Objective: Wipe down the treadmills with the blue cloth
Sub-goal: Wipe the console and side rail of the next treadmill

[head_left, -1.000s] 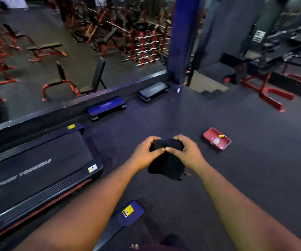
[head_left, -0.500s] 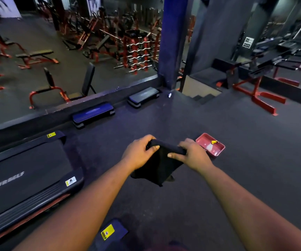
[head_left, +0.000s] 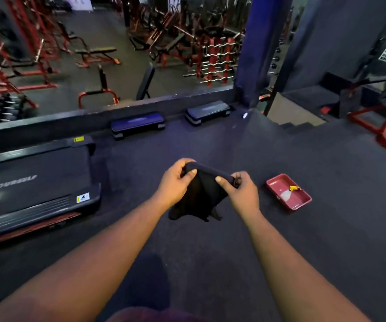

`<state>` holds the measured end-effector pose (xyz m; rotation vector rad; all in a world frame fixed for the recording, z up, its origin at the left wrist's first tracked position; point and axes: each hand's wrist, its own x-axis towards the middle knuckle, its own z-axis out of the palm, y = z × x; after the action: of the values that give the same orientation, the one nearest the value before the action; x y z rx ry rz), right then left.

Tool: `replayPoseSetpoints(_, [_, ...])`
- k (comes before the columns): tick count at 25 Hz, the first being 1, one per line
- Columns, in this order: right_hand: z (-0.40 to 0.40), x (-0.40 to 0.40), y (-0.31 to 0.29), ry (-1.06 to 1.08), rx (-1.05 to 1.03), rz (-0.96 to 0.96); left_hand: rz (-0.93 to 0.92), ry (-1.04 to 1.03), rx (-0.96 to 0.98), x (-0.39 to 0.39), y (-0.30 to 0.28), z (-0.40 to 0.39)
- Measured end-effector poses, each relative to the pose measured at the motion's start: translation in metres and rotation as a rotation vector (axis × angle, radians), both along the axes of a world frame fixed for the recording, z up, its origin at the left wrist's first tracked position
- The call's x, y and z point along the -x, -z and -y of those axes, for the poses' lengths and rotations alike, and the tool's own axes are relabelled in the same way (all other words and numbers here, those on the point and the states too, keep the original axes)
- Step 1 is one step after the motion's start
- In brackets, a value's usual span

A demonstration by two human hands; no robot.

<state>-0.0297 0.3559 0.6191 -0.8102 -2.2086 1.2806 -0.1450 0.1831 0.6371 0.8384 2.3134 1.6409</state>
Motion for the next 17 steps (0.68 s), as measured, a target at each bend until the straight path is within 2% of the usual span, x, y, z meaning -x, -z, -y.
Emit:
replayPoseSetpoints(5, [-0.014,0.031,0.004,-0.105,0.022,0.368,0.078,-0.055,-0.023,0.014,0.000,-0.001])
replayPoseSetpoints(9, [-0.003,0.104,0.006,-0.217,0.030,0.475,0.151,-0.141,-0.050,0.071,0.014,0.018])
replayPoseSetpoints(13, [0.018,0.205,0.013,-0.313,0.294,0.476,0.336,-0.199,-0.241,0.144,0.024,0.040])
replayPoseSetpoints(17, [0.054,0.301,0.002,-0.486,0.423,0.283,0.304,-0.312,-0.286,0.221,0.024,0.080])
